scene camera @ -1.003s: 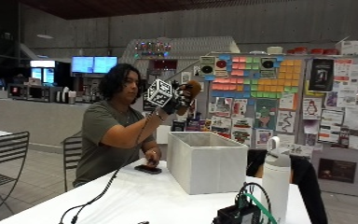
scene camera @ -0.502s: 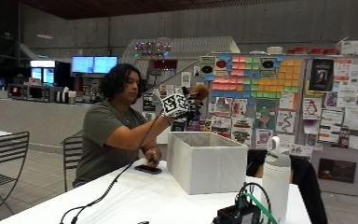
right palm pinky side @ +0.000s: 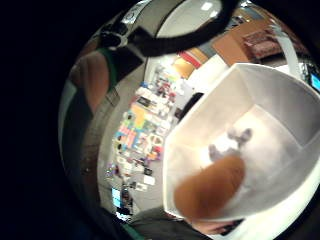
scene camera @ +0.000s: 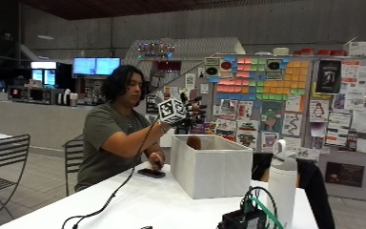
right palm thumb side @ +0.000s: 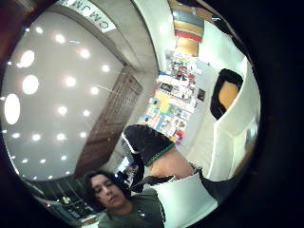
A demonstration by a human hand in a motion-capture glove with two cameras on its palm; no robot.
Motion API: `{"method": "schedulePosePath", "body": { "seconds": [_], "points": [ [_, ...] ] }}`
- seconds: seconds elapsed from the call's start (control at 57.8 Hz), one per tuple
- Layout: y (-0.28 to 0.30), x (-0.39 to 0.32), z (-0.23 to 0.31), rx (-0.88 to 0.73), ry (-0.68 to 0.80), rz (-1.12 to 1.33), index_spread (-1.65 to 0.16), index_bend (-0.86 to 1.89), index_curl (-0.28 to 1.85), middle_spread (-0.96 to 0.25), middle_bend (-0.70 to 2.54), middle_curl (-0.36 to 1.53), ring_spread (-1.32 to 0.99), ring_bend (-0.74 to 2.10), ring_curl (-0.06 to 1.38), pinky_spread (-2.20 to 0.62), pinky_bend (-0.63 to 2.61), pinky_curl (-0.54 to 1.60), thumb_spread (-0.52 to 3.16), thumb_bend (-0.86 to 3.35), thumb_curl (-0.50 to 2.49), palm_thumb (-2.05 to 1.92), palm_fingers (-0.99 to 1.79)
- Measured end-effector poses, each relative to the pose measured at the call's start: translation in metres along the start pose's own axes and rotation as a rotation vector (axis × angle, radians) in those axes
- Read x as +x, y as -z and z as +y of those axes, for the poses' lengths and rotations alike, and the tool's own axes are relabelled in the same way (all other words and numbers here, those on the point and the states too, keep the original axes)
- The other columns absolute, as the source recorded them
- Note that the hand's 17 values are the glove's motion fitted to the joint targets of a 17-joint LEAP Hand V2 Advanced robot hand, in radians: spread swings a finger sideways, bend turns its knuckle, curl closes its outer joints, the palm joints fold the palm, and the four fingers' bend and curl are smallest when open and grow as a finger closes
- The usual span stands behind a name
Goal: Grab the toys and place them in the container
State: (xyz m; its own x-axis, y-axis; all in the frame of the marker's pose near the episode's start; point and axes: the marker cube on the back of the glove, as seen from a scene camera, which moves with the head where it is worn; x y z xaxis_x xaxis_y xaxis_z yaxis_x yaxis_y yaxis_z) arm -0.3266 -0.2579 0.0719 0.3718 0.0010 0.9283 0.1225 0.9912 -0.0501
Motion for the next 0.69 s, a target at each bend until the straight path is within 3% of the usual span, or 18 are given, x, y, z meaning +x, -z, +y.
{"method": "schedulePosePath", "body": {
  "seconds": [0.19, 0.484, 0.692],
  "points": [
    [0.058, 0.044, 0.057, 0.058, -0.002, 0.325, -0.34, 0.28, 0.28, -0.11, 0.38, 0.63, -0.17, 0.83, 0.25, 0.0, 1.06, 0.26, 1.05, -0.07, 0.38, -0.08, 0.03],
    [0.148, 0.138, 0.132, 0.034, -0.134, 0.872, -0.37, 0.31, 0.34, -0.11, 0.44, 0.58, -0.17, 0.76, 0.23, 0.01, 0.9, 0.23, 1.05, -0.07, 0.31, -0.08, 0.15],
    [0.18, 0.181, 0.163, -0.048, -0.191, 1.184, -0.38, 0.31, 0.37, -0.12, 0.46, 0.56, -0.19, 0.72, 0.22, 0.01, 0.81, 0.23, 1.05, -0.07, 0.28, -0.08, 0.17]
  ]
}}
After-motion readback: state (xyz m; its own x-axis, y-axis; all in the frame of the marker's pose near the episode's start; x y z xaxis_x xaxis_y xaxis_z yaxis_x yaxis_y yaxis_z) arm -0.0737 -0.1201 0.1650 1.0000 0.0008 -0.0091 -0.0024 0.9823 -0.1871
